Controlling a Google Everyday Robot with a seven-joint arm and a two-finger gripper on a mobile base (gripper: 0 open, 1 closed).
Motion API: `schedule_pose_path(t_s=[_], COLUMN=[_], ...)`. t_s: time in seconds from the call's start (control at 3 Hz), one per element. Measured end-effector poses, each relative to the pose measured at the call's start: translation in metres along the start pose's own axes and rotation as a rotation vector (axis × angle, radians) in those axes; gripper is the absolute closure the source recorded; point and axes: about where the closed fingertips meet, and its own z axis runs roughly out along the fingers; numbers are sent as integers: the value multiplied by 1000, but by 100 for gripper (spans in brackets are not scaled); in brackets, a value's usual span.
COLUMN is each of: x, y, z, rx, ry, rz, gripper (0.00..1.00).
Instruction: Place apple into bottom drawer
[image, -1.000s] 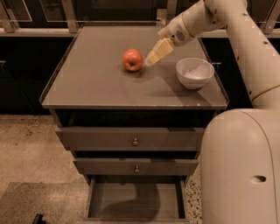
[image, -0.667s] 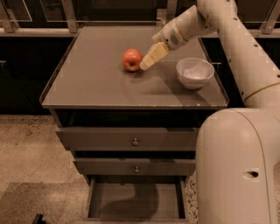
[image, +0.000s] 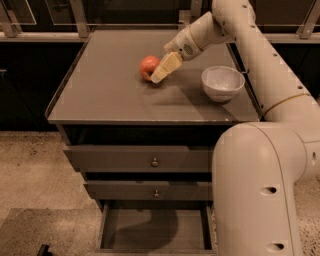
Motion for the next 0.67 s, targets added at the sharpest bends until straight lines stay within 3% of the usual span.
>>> schedule_pose_path(t_s=[0.67], x=[-12], y=[-1], z=[32], rx=[-44], ry=[1], rz=[-19], gripper=[0])
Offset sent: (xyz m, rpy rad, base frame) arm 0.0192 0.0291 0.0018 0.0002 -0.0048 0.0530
